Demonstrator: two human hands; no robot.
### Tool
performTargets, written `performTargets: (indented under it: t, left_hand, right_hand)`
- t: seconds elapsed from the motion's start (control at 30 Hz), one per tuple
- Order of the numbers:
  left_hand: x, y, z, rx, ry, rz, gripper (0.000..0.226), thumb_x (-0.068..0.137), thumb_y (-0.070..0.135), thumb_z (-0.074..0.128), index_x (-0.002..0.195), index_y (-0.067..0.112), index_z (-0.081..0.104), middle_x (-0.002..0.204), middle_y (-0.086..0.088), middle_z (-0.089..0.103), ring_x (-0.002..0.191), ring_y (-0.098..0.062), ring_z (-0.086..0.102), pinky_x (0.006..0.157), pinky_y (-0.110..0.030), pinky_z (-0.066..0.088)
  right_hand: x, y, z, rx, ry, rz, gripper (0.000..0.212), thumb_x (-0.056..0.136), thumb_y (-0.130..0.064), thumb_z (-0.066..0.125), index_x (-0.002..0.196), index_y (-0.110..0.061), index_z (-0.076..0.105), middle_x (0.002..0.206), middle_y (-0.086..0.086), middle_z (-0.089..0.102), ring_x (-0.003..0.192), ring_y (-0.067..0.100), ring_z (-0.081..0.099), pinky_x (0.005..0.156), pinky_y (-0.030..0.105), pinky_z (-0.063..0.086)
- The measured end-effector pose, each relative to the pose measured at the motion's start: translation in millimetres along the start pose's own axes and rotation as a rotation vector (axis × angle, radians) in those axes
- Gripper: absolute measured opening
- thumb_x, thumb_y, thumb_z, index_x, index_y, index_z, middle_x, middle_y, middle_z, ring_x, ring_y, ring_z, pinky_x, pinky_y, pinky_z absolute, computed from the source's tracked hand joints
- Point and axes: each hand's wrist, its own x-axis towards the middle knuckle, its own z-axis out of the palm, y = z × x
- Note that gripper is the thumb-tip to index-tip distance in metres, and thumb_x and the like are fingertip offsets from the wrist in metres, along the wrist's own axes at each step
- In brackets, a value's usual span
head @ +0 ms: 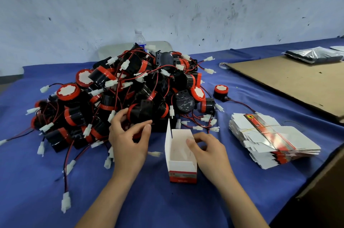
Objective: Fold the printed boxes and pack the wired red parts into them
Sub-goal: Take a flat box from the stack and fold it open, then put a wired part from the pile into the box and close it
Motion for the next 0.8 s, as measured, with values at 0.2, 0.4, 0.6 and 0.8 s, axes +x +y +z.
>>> performTargets:
  t: [0.2, 0.4, 0.6, 0.8]
  left_hand:
    - [-2.3, 6.9, 0.1, -0.047, 0.037, 0.109, 0.017, 0.089, 0.023, 0.061, 0.103, 0.027, 0.070, 0.136, 0.009, 0.034, 0.130, -0.012, 0.036, 0.110, -0.020, 0.031]
    - [2.5, 9.7, -8.5, -0.079, 0.287, 0.214, 0.034, 0.089, 0.007, 0.067, 0.116, 0.027, 0.062, 0.139, -0.010, 0.040, 0.126, -0.015, 0.047, 0.105, -0.027, 0.042]
    - [-7.3, 26.3, -13.3, -0.348, 0.227, 0.512, 0.074, 0.089, 0.017, 0.064, 0.149, 0.037, 0.025, 0.151, -0.006, 0.026, 0.132, -0.044, 0.038, 0.096, -0.059, 0.047]
    - [-32.5, 44.3, -1.5, 0.001, 0.107, 0.887, 0.082, 0.086, 0.010, 0.064, 0.153, 0.016, 0.016, 0.150, -0.005, 0.033, 0.138, -0.020, 0.038, 0.109, -0.037, 0.040]
  right_hand:
    - [1.8, -1.4, -3.8, 0.067, 0.010, -0.008, 0.025, 0.090, -0.019, 0.059, 0.075, -0.038, 0.058, 0.094, -0.013, 0.062, 0.080, -0.007, 0.054, 0.060, 0.003, 0.037]
    - [4.1, -4.6, -10.2, 0.258, 0.078, 0.005, 0.019, 0.089, -0.010, 0.058, 0.087, -0.025, 0.070, 0.084, -0.013, 0.064, 0.070, 0.004, 0.054, 0.058, 0.010, 0.039]
    - [-13.9, -35.8, -17.9, 0.556, 0.226, -0.236, 0.010, 0.086, -0.030, 0.061, 0.090, -0.025, 0.068, 0.082, -0.010, 0.072, 0.082, 0.006, 0.063, 0.071, 0.014, 0.045]
    - [-29.1, -56.1, -13.1, 0.903, 0.037, -0.418, 0.076, 0.081, -0.023, 0.067, 0.144, -0.033, 0.025, 0.105, 0.003, 0.072, 0.097, 0.014, 0.066, 0.083, 0.021, 0.050]
